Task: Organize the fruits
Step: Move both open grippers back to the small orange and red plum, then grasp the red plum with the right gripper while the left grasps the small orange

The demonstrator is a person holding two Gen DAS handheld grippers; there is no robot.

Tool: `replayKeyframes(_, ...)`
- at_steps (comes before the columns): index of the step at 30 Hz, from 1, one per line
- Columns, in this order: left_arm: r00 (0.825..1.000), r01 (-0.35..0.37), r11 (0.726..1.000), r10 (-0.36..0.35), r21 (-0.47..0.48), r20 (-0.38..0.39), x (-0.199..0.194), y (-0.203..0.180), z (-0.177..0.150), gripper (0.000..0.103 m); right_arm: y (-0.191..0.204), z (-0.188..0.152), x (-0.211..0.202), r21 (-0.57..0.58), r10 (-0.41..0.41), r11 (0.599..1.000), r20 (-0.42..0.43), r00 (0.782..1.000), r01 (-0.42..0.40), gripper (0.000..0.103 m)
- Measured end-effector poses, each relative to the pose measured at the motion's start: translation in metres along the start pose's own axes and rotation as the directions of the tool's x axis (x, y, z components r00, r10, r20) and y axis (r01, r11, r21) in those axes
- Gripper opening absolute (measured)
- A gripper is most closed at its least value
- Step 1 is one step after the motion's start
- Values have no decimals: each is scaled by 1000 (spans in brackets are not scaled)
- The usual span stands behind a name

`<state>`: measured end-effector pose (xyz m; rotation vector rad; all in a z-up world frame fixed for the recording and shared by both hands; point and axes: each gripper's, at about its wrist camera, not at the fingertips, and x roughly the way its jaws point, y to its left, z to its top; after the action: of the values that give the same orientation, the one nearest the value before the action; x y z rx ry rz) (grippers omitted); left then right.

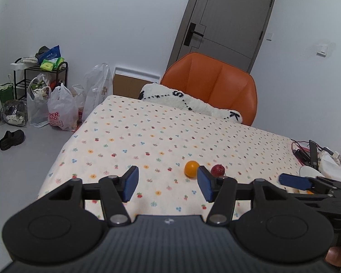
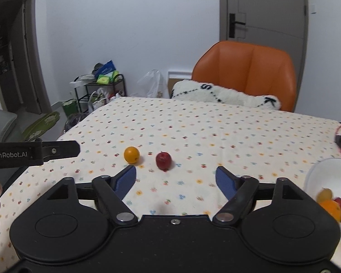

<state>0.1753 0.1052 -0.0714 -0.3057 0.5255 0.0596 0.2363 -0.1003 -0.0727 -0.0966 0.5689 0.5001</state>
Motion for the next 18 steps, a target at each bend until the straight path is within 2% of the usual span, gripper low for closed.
replayKeyframes(8, 1000, 6, 1000, -6, 6, -21, 23, -1, 9, 55, 1, 11, 28, -6, 37, 999, -39, 999, -37, 60)
replayKeyframes(12, 999, 5, 1000, -5, 8, -34, 34, -3, 11, 55, 3, 15, 40, -18, 48, 999, -56, 997, -49, 59)
replayKeyframes(18, 998, 7, 1000, -6, 19, -58, 50, -4, 14, 54, 2, 18, 60, -19, 68, 997, -96, 993, -70, 50)
